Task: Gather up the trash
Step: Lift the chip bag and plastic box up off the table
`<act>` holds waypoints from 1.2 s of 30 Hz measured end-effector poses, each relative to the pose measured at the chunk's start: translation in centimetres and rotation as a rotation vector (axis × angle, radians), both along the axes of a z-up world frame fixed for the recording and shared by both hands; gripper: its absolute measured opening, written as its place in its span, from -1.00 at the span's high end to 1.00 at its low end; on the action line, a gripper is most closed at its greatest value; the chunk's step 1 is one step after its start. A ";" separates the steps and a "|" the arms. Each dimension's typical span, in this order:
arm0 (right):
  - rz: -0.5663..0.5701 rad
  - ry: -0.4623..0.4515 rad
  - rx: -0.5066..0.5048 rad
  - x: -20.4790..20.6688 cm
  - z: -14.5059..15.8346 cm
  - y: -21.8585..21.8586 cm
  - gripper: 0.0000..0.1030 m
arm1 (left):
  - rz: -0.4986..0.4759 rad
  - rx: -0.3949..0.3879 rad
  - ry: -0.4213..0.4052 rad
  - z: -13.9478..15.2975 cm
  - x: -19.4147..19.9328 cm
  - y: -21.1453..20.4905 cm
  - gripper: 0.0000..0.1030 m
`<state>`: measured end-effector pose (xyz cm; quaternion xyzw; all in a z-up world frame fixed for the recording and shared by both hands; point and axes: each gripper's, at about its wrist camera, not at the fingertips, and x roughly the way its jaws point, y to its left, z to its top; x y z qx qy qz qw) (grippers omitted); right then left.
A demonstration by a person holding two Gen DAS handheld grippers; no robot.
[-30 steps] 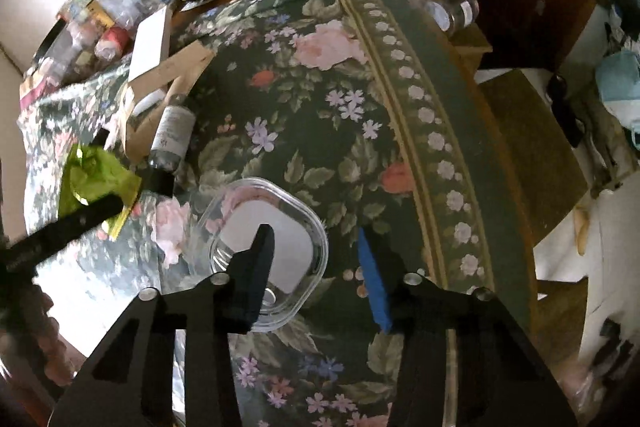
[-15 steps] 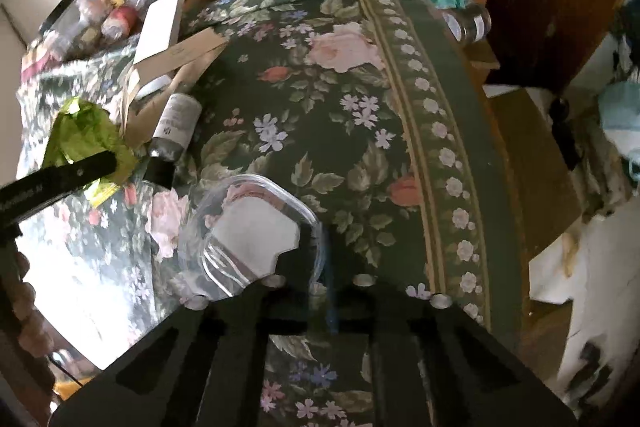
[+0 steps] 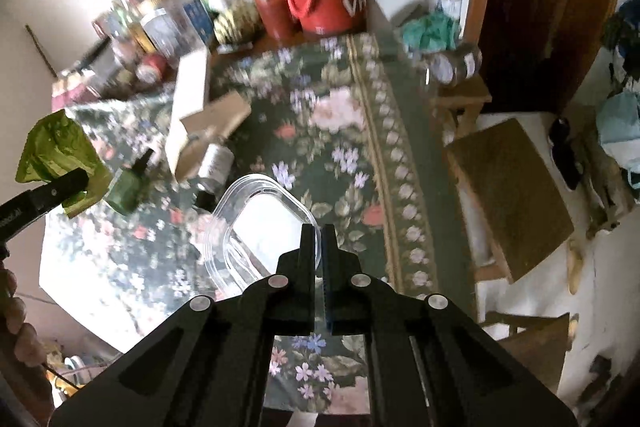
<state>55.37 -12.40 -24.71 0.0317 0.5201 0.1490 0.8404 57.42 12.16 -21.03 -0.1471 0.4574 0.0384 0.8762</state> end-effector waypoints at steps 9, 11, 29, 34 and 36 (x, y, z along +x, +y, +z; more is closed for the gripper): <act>0.071 -0.184 0.080 -2.1 7.2 -1.7 0.95 | 0.092 0.043 -0.198 7.7 -6.4 -2.4 0.72; 0.087 -0.244 0.092 -2.8 9.2 -2.1 0.95 | 0.107 0.049 -0.233 9.1 -7.9 -2.9 0.72; 0.067 -0.452 0.167 -13.6 17.2 -1.2 0.95 | 0.015 0.132 -0.434 16.2 -19.4 -4.1 0.74; 0.036 -0.452 0.158 -17.8 17.4 0.4 0.95 | -0.035 0.117 -0.428 16.3 -24.1 -2.2 0.74; 0.026 -0.446 0.157 -19.8 17.2 1.3 0.95 | -0.038 0.128 -0.429 16.3 -26.1 -1.4 0.74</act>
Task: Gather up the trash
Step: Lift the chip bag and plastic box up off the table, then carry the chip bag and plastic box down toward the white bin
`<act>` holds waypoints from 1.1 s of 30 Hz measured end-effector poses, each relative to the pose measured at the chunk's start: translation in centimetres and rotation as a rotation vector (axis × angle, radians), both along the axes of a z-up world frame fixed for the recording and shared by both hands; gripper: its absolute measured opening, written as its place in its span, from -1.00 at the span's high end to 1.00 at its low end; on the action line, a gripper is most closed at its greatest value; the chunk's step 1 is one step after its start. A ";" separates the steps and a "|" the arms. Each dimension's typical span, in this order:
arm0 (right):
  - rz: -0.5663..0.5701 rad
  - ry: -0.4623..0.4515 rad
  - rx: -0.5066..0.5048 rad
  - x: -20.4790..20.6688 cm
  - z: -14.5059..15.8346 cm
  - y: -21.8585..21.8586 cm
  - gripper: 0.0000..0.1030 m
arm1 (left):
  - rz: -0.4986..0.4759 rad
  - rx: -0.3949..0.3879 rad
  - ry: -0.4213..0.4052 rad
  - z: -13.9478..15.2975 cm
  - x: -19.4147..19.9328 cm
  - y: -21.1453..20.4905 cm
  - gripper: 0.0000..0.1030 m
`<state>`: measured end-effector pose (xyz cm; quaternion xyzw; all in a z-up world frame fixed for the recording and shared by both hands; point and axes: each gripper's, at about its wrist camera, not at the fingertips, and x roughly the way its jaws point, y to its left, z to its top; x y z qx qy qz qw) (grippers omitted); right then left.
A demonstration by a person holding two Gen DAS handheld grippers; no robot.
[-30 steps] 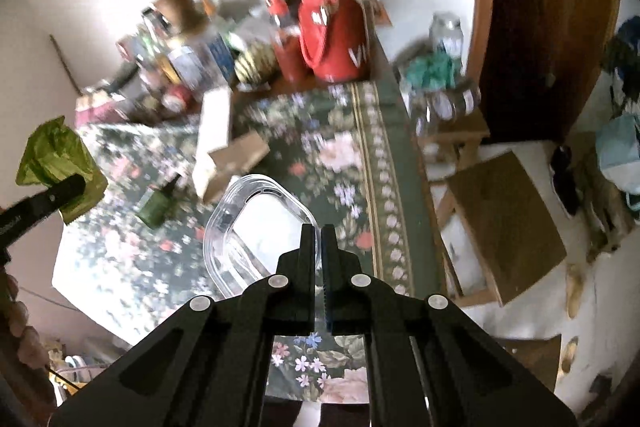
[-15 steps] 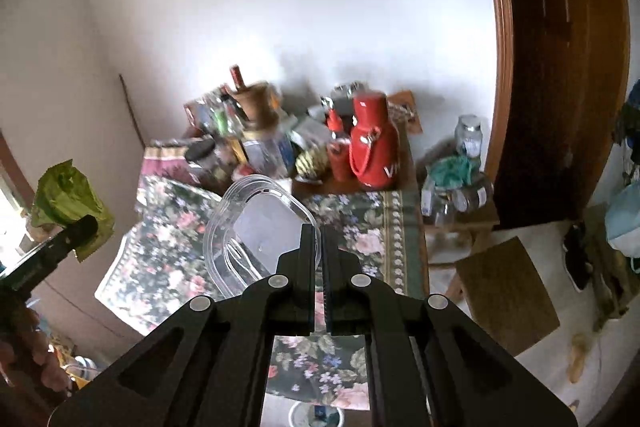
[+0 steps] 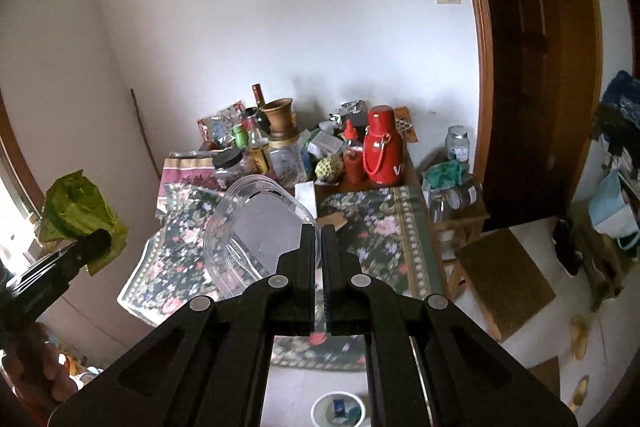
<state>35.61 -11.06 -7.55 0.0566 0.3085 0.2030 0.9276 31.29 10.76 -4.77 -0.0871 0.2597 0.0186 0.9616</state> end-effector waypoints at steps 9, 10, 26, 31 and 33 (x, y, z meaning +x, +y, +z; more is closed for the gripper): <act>-0.032 0.071 0.002 -7.9 -2.6 2.7 0.95 | -0.020 -0.009 0.066 -2.5 -8.7 4.0 0.74; -0.032 0.076 -0.002 -8.5 -2.8 2.9 0.95 | -0.023 -0.009 0.073 -2.7 -9.2 4.2 0.74; -0.036 0.253 -0.076 -10.2 -9.5 2.9 0.95 | -0.115 -0.072 0.270 -10.9 -9.1 2.6 0.74; -0.010 0.303 -0.090 -8.6 -13.6 2.2 0.95 | -0.109 -0.080 0.339 -15.5 -7.0 0.8 0.74; 0.003 0.327 -0.100 -7.9 -15.9 1.9 0.95 | -0.105 -0.084 0.369 -17.8 -6.2 0.0 0.74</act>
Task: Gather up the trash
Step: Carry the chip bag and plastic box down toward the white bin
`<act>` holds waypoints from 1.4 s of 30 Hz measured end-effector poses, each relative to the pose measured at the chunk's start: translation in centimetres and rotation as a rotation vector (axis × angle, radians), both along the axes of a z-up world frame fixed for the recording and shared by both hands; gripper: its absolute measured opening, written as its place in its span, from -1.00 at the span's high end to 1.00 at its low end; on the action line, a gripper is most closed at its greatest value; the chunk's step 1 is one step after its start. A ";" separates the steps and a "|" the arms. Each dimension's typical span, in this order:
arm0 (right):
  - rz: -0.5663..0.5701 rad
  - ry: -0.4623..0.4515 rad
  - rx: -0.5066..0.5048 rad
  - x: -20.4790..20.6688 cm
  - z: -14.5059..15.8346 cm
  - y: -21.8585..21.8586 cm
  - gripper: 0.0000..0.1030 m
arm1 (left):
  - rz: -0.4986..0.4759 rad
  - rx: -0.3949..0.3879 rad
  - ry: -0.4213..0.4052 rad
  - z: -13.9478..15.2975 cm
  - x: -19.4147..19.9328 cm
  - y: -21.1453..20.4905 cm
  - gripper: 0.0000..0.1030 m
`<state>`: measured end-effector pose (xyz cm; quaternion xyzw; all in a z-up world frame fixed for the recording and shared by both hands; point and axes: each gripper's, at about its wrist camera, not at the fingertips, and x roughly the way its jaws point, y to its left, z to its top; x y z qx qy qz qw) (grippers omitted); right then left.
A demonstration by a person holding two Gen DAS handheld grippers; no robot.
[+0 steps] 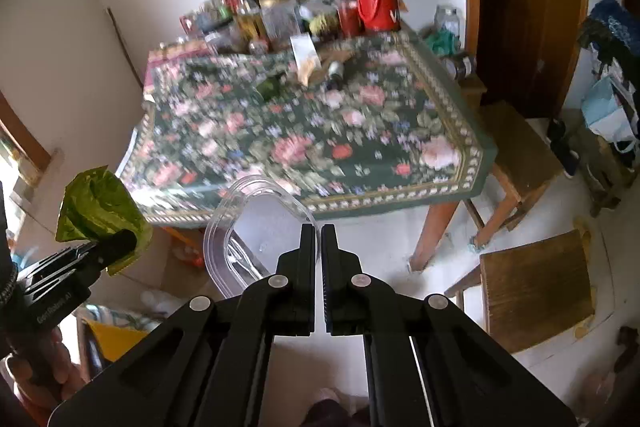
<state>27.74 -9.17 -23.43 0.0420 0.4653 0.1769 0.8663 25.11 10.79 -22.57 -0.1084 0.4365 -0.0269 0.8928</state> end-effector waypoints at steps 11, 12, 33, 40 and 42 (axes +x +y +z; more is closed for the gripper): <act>0.056 0.179 -0.051 2.3 -14.3 -1.2 0.95 | 0.023 -0.043 0.201 -16.0 1.8 -3.2 0.74; 0.061 0.199 -0.058 2.4 -16.0 -1.1 0.95 | 0.029 -0.047 0.217 -17.4 1.8 -3.3 0.74; 0.110 0.381 -0.081 5.4 -37.2 1.5 0.09 | 0.073 -0.054 0.347 -38.1 3.5 -2.2 0.74; 0.078 0.396 -0.113 5.4 -36.7 -0.8 0.09 | 0.022 -0.143 0.397 -40.3 5.7 -3.8 0.74; 0.071 0.393 -0.117 5.7 -36.4 -1.1 0.09 | 0.016 -0.157 0.398 -40.6 6.5 -4.1 0.72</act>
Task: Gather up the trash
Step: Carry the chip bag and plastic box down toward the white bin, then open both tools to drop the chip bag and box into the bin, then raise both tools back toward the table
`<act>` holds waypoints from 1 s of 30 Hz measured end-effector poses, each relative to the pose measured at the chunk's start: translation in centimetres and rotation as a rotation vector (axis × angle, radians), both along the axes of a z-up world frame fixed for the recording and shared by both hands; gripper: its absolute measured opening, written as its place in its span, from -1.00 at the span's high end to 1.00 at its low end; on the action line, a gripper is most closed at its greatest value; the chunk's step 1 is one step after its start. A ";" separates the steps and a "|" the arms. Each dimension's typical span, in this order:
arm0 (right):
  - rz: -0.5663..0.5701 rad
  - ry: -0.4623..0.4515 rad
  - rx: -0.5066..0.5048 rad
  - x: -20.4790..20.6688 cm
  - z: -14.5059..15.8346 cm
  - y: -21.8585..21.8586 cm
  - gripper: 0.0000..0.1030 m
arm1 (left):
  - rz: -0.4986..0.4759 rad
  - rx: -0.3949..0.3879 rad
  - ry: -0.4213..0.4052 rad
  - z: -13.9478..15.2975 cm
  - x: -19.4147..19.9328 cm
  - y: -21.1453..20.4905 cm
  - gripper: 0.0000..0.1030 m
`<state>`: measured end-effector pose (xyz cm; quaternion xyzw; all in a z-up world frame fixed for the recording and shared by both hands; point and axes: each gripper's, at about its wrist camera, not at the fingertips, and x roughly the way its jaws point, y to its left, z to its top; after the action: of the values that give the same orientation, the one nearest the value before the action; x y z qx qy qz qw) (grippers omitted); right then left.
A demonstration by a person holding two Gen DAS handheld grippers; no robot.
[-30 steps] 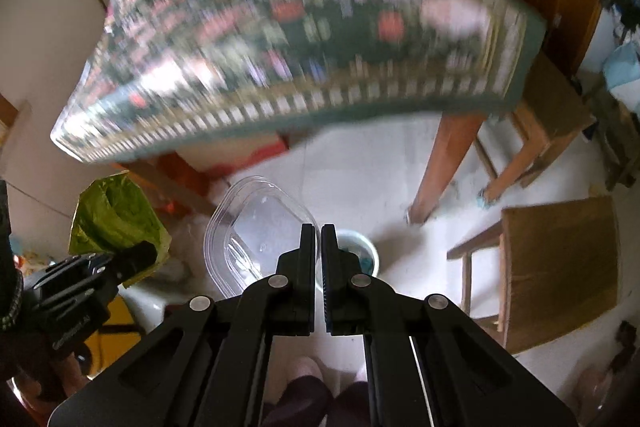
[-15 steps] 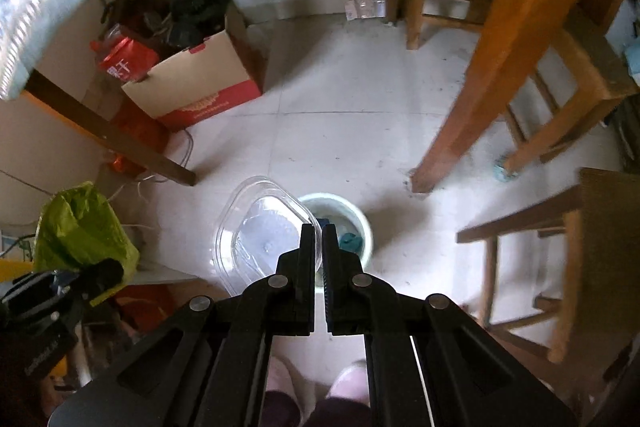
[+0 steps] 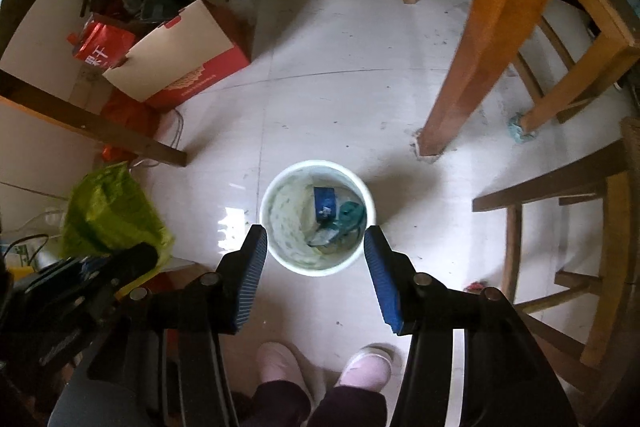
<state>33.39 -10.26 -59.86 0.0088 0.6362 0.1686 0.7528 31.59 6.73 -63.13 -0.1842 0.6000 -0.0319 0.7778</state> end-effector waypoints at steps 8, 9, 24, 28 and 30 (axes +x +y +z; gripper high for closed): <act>-0.026 -0.024 0.012 0.6 3.5 -0.9 0.09 | -0.015 0.011 0.091 0.2 1.9 -0.7 0.02; -0.026 -0.027 0.013 0.6 3.8 -0.9 0.09 | -0.018 0.014 0.091 0.8 1.9 -0.7 0.02; 0.037 -0.134 0.024 -0.3 18.2 0.9 0.09 | -0.044 0.111 -0.060 17.9 0.7 0.7 0.02; 0.049 -0.202 0.026 -1.0 23.7 1.7 0.09 | -0.029 0.122 -0.130 24.0 -0.2 1.2 0.02; 0.058 -0.240 0.020 -1.5 26.3 2.1 0.09 | -0.027 0.127 -0.166 26.8 -0.7 1.6 0.02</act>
<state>31.93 -8.12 -33.53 -0.0222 0.5398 0.1963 0.8183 30.88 8.29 -36.30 -0.1234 0.5366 -0.0195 0.8346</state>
